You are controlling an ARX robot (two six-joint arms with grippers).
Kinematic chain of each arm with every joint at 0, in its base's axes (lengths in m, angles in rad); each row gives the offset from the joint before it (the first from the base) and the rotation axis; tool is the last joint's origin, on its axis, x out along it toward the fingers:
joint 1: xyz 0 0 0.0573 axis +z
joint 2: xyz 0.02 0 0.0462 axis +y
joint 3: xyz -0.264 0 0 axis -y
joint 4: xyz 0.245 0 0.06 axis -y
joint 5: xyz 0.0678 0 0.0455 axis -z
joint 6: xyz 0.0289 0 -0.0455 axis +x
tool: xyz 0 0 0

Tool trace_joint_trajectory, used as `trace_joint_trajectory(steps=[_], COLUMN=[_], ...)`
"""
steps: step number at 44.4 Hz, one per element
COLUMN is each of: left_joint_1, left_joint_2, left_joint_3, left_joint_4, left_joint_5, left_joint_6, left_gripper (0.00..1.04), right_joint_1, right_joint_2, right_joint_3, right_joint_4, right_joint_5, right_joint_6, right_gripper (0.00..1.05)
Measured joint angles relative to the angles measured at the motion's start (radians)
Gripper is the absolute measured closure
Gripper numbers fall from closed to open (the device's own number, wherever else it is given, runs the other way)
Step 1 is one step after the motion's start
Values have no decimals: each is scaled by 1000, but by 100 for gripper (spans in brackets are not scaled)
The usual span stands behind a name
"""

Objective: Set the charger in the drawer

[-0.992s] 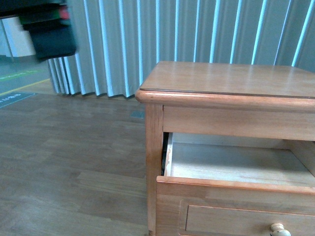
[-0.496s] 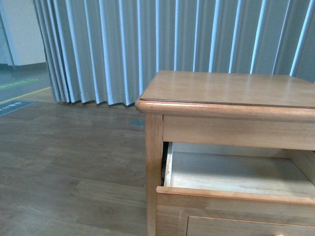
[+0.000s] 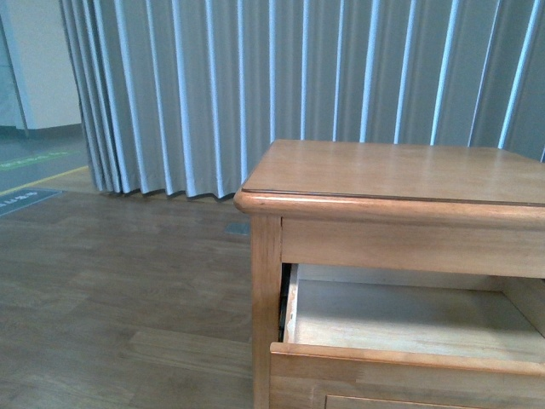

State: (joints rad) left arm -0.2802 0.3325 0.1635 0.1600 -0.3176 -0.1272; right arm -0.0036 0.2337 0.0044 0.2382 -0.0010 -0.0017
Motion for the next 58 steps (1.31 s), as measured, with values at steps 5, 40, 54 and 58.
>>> trace_joint_trajectory(steps=[5, 40, 54, 58], left_joint_1=[59, 278, 278, 278], left_joint_2=[-37, -325, -329, -329], left_joint_3=[-30, -151, -151, -151], left_joint_4=[-1, -162, -162, -162], left_joint_5=[105, 316, 317, 317], left_joint_6=[72, 120, 120, 120], left_gripper=[52, 101, 101, 83], right_joint_1=[0, 0, 0, 0], right_joint_2=[0, 0, 0, 0], right_joint_3=[0, 0, 0, 0], right_joint_4=[0, 0, 0, 0], right_joint_5=[0, 0, 0, 0], right_joint_6=[0, 0, 0, 0], right_gripper=[8, 8, 8, 8])
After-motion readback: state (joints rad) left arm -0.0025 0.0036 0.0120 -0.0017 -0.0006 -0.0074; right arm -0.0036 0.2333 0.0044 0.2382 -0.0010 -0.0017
